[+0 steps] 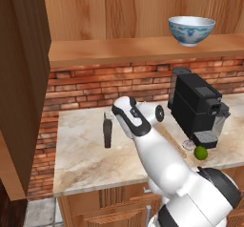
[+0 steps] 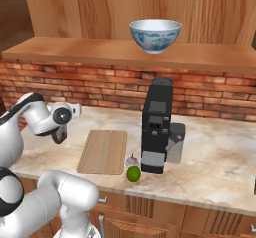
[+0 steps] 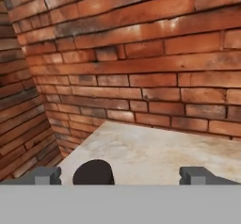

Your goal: Open the cabinet. Place the bowl and condiment on the counter. Then place the lime and garlic on the cutting board.

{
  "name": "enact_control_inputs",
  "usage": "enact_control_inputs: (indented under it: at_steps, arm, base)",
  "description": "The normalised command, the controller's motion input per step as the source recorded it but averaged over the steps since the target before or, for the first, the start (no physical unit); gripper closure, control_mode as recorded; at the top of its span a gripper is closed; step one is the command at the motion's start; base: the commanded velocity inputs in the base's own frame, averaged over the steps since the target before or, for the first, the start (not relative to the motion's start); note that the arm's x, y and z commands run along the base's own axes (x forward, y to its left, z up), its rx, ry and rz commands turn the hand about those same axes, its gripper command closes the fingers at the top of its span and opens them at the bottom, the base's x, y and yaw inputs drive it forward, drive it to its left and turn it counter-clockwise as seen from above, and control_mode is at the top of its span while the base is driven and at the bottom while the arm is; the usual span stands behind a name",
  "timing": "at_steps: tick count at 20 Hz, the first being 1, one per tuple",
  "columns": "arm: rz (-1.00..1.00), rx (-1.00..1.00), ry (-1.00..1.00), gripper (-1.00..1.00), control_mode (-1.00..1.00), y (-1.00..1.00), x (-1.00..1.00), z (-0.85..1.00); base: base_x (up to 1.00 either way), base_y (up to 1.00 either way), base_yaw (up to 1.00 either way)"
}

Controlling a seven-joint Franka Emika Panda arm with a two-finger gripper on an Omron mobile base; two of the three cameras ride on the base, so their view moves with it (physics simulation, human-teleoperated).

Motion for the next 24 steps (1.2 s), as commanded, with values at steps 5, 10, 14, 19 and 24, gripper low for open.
enact_control_inputs:
  at_steps: [5,10,14,19,24]
  arm:
    - [0.0,0.03,0.0,-1.0,-1.0,-0.19,-0.35,0.42]
    - [-0.01,0.03,0.0,-1.0,-1.0,-0.27,-0.52,0.41]
    - [0.0,0.0,0.0,-1.0,-1.0,-0.27,-0.55,0.46]
    - [-0.01,0.0,0.0,-1.0,-1.0,-0.25,-0.52,0.47]
    - [-0.01,-0.06,0.01,-1.0,-1.0,-0.15,-0.48,0.58]
  base:
    - [0.0,0.0,0.0]
    - [0.0,0.0,0.0]
    - [0.0,0.0,0.0]
    - [0.0,0.0,0.0]
    - [0.0,0.0,0.0]
